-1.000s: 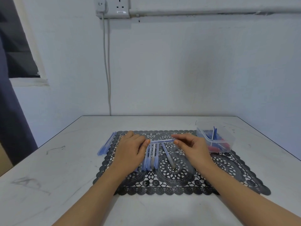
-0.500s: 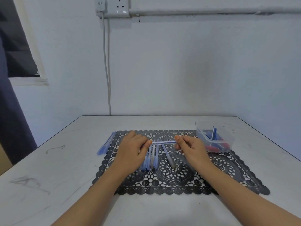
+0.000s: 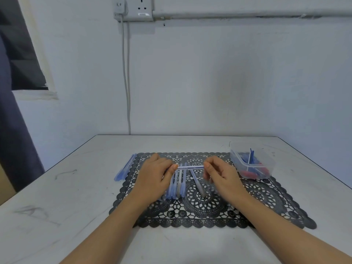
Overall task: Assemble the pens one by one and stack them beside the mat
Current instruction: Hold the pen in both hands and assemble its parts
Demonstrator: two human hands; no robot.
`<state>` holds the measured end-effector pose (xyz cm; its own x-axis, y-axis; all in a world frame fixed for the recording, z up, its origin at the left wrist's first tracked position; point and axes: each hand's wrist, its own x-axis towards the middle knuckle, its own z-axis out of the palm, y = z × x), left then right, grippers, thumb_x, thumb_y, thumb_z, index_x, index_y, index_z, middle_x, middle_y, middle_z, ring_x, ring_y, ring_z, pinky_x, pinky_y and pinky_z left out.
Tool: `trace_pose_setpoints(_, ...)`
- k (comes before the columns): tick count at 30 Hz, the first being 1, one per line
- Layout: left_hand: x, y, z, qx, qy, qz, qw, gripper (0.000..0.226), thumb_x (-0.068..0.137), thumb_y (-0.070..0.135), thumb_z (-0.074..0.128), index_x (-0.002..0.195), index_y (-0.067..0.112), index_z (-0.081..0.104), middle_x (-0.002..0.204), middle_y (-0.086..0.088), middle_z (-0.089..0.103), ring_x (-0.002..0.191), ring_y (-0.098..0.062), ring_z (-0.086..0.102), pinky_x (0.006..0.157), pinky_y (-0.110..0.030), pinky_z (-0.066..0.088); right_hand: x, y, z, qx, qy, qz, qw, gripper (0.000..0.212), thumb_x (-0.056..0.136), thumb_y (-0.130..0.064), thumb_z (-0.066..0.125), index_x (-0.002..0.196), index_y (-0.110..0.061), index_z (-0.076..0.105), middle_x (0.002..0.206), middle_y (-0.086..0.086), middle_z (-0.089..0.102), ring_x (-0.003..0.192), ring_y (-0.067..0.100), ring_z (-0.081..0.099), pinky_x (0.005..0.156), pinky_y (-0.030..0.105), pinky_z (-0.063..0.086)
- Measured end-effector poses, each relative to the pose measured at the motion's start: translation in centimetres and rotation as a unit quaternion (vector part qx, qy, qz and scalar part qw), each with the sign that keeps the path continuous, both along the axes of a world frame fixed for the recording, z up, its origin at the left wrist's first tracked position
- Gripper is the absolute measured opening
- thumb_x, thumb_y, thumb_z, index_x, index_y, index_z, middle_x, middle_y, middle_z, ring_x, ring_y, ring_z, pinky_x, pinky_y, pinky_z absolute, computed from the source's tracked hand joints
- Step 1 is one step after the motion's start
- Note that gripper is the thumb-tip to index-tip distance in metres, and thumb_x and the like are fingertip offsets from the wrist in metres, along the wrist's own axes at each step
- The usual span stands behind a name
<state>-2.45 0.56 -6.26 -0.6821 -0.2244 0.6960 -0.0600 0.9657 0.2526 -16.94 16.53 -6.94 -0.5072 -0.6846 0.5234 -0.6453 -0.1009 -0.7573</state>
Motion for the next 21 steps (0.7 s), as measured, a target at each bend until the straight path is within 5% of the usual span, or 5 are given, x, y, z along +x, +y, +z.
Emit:
trace_pose_setpoints(3, -0.06, 0.00, -0.15, -0.010, -0.009, 0.002, 1.000, 0.031, 0.095, 0.043, 0.030, 0.064, 0.041, 0.026, 0.058, 0.019, 0.034, 0.070, -0.011, 0.036, 0.060, -0.022, 0.027, 0.11, 0.15, 0.28, -0.003, 0.053, -0.034, 0.998, 0.032, 0.091, -0.035, 0.043, 0.066, -0.017, 0.054, 0.058, 0.006, 0.059, 0.049, 0.009, 0.050, 0.050, 0.014, 0.040)
trace_pose_setpoints(8, -0.06, -0.02, -0.07, -0.024, -0.007, -0.004, 1.000, 0.030, 0.095, 0.040, 0.032, 0.067, 0.031, 0.035, 0.059, 0.016, 0.036, 0.069, -0.012, 0.036, 0.061, -0.022, 0.028, 0.24, 0.05, 0.30, -0.011, 0.050, -0.047, 0.998, 0.043, 0.088, -0.042, 0.041, 0.054, -0.018, 0.050, 0.046, -0.001, 0.050, 0.044, 0.009, 0.048, 0.049, 0.019, 0.040)
trace_pose_setpoints(15, -0.02, -0.29, -0.06, -0.026, 0.013, 0.000, 1.000, 0.026, 0.096, 0.041, 0.031, 0.072, 0.034, 0.036, 0.058, 0.024, 0.031, 0.067, -0.011, 0.034, 0.061, -0.018, 0.025, 0.11, 0.13, 0.28, -0.039, 0.014, 0.006, 0.999, 0.022, 0.093, -0.029, 0.044, 0.082, -0.014, 0.055, 0.061, 0.011, 0.057, 0.056, 0.027, 0.054, 0.054, 0.033, 0.046)
trace_pose_setpoints(21, -0.21, -0.32, -0.12, -0.039, 0.012, -0.002, 0.999, 0.028, 0.096, 0.038, 0.033, 0.070, 0.030, 0.040, 0.061, 0.019, 0.034, 0.067, -0.012, 0.035, 0.062, -0.014, 0.024, -0.13, 0.16, 0.20, -0.031, 0.080, -0.045, 0.995, 0.037, 0.090, -0.038, 0.039, 0.064, -0.016, 0.052, 0.051, 0.003, 0.053, 0.048, 0.016, 0.054, 0.049, 0.024, 0.045)
